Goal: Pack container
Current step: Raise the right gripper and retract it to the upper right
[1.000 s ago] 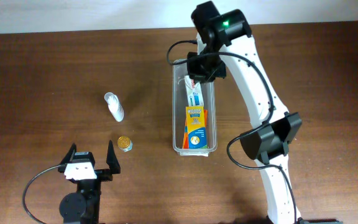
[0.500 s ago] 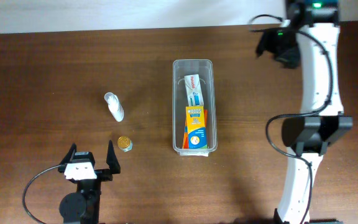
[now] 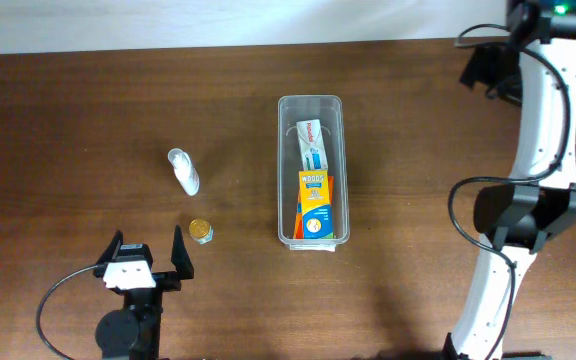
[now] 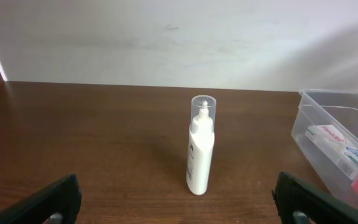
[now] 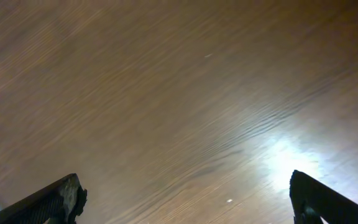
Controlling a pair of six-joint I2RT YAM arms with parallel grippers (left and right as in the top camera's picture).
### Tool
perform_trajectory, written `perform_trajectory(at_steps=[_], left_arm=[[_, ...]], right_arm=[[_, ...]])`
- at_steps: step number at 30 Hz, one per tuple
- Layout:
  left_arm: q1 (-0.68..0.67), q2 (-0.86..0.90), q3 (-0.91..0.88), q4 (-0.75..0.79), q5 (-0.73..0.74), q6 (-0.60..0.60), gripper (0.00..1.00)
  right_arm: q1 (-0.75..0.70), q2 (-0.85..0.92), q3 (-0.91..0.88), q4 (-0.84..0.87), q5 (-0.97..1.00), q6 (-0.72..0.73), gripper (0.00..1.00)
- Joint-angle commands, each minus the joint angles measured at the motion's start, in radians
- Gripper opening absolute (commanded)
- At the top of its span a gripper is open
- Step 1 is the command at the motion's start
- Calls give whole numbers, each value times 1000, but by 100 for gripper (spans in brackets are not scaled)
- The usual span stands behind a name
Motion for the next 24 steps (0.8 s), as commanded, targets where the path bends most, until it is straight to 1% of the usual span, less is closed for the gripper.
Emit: perform_trajectory(at_steps=[1,8,20,24], left_arm=[[4,-5,-4,-2,15,19,100],[4,-5,-4,-2,15,19,100],[4,-5,-4,27,15,19,99],[4,-5,-4,-1,16,19,99]], right_arm=[[-26,-25,20,14,54,5,98],[-43,14,18,68,53,5,99],[-43,14,18,106,53,5,98],[-43,14,18,106,53,5,98]])
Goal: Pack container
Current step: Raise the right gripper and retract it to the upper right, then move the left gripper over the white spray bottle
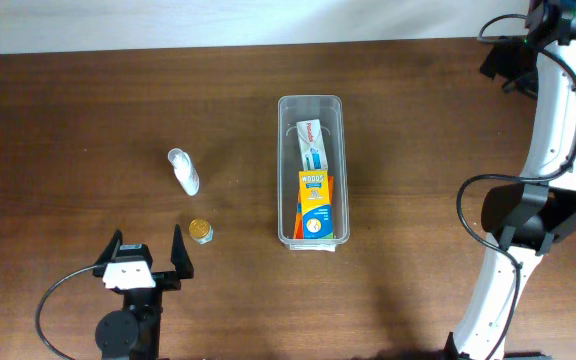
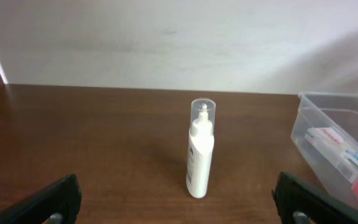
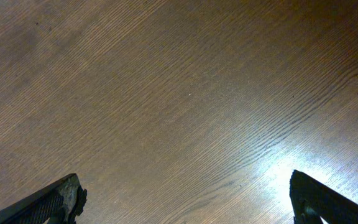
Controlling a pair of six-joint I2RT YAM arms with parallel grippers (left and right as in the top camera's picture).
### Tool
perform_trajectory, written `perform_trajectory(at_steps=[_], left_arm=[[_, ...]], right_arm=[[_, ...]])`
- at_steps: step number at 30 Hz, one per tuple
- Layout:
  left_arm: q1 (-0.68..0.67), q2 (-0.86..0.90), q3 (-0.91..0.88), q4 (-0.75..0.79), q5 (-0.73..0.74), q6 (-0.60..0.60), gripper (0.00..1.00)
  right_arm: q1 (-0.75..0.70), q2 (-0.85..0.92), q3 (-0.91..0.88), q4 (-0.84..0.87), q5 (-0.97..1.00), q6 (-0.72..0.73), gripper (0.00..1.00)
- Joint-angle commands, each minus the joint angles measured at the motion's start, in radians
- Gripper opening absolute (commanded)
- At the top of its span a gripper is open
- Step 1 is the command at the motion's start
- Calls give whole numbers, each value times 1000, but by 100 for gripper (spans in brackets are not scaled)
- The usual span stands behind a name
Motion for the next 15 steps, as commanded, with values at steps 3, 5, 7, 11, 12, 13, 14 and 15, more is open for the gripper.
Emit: perform_trajectory(at_steps=[3,5,7,11,12,13,14,15], left_arm=[[4,-5,-4,-2,17,19,99],[4,-5,-4,52,31,19,99],[4,-5,-4,129,67,19,99],[4,-3,22,246,150,10,100],[4,0,43,243,150,1,100],[4,6,70,233,154,0,99],[4,20,109,210,158,0,99],[4,36,151,179,158,0,99]], right_arm=[[0,10,18,3,23,5,99],[0,10,18,3,23,5,99],[0,10,18,3,23,5,98],[0,10,18,3,23,5,98],[0,10,18,3,23,5,98],[0,10,18,3,23,5,98],[0,10,18,3,23,5,99],[0,10,18,3,23,5,98]])
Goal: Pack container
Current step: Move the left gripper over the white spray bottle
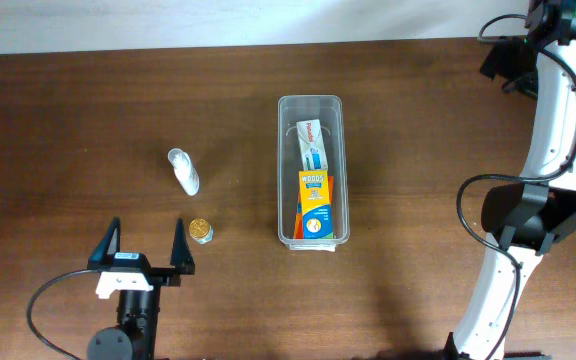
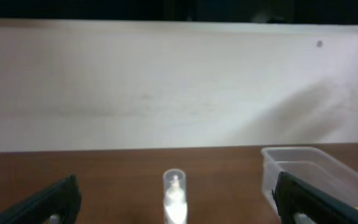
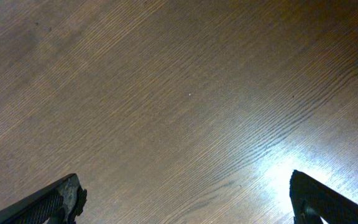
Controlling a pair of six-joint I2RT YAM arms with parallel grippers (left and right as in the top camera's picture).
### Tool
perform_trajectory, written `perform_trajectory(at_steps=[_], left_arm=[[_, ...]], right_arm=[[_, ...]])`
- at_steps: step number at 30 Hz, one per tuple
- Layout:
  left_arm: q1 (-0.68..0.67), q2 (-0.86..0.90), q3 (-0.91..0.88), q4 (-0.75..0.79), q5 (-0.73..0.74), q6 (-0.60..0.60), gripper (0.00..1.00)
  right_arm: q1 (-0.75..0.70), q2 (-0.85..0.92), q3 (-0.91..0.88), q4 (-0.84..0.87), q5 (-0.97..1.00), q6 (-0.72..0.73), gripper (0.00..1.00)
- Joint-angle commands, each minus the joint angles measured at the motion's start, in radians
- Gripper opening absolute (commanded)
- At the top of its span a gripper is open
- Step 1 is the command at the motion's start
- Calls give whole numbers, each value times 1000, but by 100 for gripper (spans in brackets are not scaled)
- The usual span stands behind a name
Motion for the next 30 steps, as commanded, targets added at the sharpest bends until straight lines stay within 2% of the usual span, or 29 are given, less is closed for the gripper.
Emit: perform_trajectory(at_steps=[1,5,10,15,20,23,26,30], left_arm=[[4,49,160,-71,51,2,99],[4,204,415,-304,51,32,99],[4,518,742,-525,51,156,100],[4,857,1020,-594,51,195,99],[4,1096,1140,-485,143,194,99],[4,1228,1215,-503,148,193,99],[2,1363,1341,-602,148,196,99],[2,1515,1548,-864,60,216,99]], right_arm=[[0,10,18,3,22,5,98],[0,10,18,3,22,5,98],[0,10,18,3,22,5,98],[0,10,18,3,22,5,98],[0,10,18,3,22,5,98],[0,10,18,3,22,5,98],[0,10,18,3,22,5,98],[0,10,18,3,22,5,98]])
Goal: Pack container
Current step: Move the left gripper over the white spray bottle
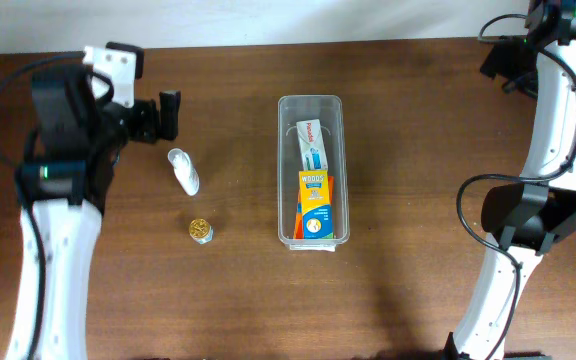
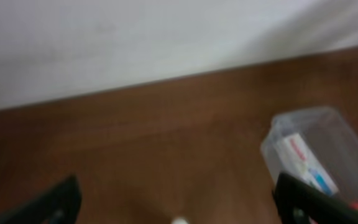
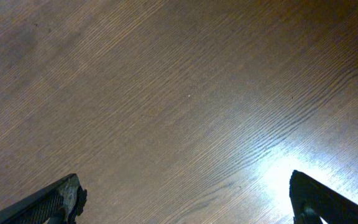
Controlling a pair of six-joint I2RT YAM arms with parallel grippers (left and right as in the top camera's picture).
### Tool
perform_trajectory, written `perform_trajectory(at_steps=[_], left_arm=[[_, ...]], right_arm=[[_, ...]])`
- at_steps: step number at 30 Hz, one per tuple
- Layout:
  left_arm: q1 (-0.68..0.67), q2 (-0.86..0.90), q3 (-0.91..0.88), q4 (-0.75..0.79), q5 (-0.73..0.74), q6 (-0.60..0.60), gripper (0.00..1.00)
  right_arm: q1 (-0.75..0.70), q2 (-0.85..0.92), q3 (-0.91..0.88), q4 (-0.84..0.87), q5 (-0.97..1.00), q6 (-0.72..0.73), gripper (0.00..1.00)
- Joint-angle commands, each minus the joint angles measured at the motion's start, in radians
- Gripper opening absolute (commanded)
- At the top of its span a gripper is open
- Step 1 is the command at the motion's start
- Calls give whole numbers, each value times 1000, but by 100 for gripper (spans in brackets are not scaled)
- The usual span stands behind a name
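Note:
The clear plastic container [image 1: 313, 105] stands mid-table, holding a toothpaste box [image 1: 312, 142] and an orange box [image 1: 316, 204]; it shows blurred at the right of the left wrist view [image 2: 312, 146]. A white bottle [image 1: 183, 171] stands left of it, only its tip [image 2: 179, 220] showing at the bottom edge of the left wrist view. Nearer the front sits a small gold-lidded jar [image 1: 200, 229]. My left gripper [image 1: 140, 117] [image 2: 179, 204] hangs open, high over the bottle. My right gripper [image 1: 505, 66] [image 3: 185, 199] is open over bare wood at the far right back.
The brown wooden table [image 1: 428, 200] ends at a white wall [image 2: 135, 43] at the back. My right arm's white links [image 1: 543, 150] run along the right edge.
My left arm has left the table's front edge, where its open gripper sat low behind the jar, and now hangs high at the back left over the bottle. The right arm is unmoved.
My left gripper sat low and open at the front, facing the bottle, while the right gripper shifted a little toward the back right corner. Then the left wrist view tilted up toward the wall. Now the left gripper is high above the bottle; the objects have not moved.

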Motion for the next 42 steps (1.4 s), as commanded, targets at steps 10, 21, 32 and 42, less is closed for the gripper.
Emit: perform_trajectory(at_steps=[10,21,32,42], left_arm=[[2,211,244,-232,-38,31,99],[-53,290,244,-406,-153,-66,99],[-60,389,244,-466,-143,-215,99],[-72,463,244,-494,-206,-257,100]], right_arm=[[0,9,18,0,19,5,98],[0,9,18,0,19,5,98],[0,9,18,0,19,5,98],[0,9,18,0,19,5,99]])
